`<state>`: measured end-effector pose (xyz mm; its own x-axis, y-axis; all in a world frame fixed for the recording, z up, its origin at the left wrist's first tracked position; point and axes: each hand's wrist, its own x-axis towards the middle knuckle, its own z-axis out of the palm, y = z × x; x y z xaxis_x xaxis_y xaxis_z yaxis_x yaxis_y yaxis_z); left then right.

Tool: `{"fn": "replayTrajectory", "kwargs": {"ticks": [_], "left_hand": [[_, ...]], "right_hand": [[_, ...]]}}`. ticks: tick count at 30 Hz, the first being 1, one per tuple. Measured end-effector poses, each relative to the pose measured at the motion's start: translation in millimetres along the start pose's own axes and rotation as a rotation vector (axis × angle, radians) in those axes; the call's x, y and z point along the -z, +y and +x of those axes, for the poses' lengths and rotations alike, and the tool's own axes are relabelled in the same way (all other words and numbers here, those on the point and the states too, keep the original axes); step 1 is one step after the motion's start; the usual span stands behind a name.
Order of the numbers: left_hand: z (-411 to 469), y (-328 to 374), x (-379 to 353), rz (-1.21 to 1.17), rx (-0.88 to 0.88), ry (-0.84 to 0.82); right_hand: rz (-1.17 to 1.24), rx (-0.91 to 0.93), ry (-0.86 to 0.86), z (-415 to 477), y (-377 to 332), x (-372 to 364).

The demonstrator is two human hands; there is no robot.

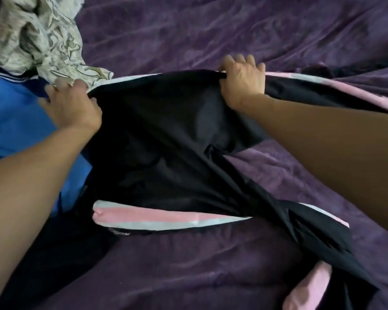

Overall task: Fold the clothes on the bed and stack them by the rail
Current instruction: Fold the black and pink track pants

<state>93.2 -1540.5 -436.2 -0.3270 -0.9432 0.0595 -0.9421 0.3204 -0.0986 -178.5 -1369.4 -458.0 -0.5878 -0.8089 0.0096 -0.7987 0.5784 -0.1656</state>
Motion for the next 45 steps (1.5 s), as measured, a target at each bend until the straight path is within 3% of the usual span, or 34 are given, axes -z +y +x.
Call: {"fn": "replayTrajectory", "kwargs": {"ticks": [6, 10, 19, 22, 25, 27, 30, 34, 36, 38, 40, 41, 43, 45], "left_hand": [[-70.3, 29.1, -1.8, -0.112, -0.389, -0.087], [-137.6, 68.7, -8.5, -0.194, -0.588, -0.214], [-207.4, 208.2, -2.6, -0.223, -0.832, -0.265], [-215.9, 260.0, -7.2, -0.162, -0.867, -0.249], [-221.6, 309.6, -12.6, -0.091, -0.871, -0.248], [-222.9, 342.9, -13.2, -0.065, -0.843, -0.257], [-224.2, 387.8, -6.5, -0.046, -0.790, -0.267], [-222.9, 427.4, 1.7, 0.001, -0.699, -0.279], [-222.7, 436.2, 2.0, 0.041, -0.669, -0.292], [-222.7, 438.7, -1.3, 0.083, -0.650, -0.319], [-224.9, 437.8, -6.7, 0.125, -0.636, -0.356], [-226.2, 436.4, -9.8, 0.145, -0.628, -0.368], [-227.6, 432.5, -14.2, 0.158, -0.598, -0.382], [-228.9, 428.0, -16.6, 0.123, -0.588, -0.372]], "right_hand": [[-0.018, 0.068, -0.092, -84.8, 13.9, -9.4], [-0.027, -0.093, -0.229, -159.4, 80.1, -14.8], [-0.179, -0.542, -0.075, -203.9, 287.8, 35.9], [-0.205, -0.631, -0.115, -178.3, 354.1, 47.7], [-0.200, -0.583, -0.199, -153.0, 405.5, 58.7], [-0.066, -0.497, -0.110, -140.0, 427.8, 74.0], [0.480, -0.526, 0.019, -118.5, 448.3, 118.5], [0.947, -0.789, -0.188, -74.0, 487.8, 159.0], [0.867, -0.882, -0.265, -61.1, 502.5, 154.7], [0.420, -0.787, -0.175, -59.9, 508.6, 133.9], [0.037, -0.424, 0.024, -71.6, 500.4, 107.1], [-0.032, -0.223, 0.076, -78.4, 492.1, 95.1], [-0.108, 0.081, -0.008, -88.5, 481.5, 75.6], [-0.237, 0.218, -0.230, -95.7, 485.6, 59.1]]}}
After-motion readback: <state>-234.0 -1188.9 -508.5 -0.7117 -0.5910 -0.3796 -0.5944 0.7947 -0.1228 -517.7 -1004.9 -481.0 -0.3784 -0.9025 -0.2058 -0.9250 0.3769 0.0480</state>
